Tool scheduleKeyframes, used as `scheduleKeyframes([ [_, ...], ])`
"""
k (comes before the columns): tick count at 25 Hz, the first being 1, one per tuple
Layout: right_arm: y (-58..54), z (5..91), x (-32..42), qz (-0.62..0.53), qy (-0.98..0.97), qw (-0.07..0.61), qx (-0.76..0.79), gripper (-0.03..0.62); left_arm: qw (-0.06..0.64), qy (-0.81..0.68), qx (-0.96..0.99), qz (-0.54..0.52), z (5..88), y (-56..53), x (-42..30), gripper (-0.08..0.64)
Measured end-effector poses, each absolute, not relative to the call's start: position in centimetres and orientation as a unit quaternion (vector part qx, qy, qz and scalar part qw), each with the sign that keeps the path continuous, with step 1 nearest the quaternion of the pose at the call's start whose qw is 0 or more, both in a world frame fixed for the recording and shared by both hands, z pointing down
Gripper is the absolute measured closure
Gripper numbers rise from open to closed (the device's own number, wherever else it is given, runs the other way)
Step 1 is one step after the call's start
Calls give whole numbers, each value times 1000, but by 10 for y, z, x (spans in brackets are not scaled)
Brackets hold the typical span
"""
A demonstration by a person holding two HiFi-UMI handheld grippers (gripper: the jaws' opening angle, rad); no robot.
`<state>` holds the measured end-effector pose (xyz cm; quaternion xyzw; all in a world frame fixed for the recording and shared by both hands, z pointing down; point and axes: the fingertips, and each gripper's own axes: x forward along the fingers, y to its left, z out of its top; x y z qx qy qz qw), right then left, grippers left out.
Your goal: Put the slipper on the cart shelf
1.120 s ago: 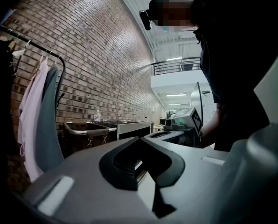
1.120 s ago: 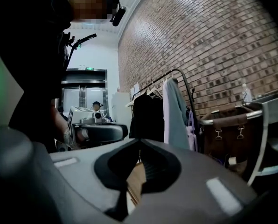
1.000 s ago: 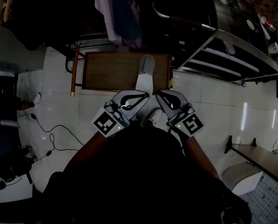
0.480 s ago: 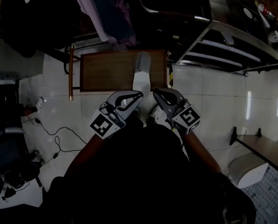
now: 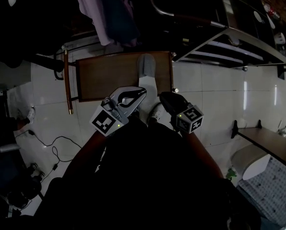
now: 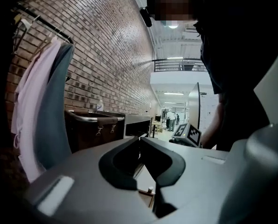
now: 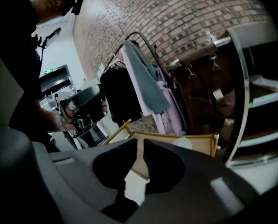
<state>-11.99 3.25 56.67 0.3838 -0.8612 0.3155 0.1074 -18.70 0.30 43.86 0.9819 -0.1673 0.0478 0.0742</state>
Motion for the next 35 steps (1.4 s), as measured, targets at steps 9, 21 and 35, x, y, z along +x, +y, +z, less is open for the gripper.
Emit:
scheduleKeyframes([
  [9, 32, 689, -117, 479, -768, 142, 401, 417, 79, -136, 986, 56, 467, -22, -208, 546],
  [21, 32, 820, -117, 558, -714, 234, 353, 370, 110, -170, 976, 79, 494, -22, -201, 546],
  [35, 36, 844, -141, 616, -703, 231, 270, 459, 139, -222, 961, 93, 509, -4, -221, 547],
])
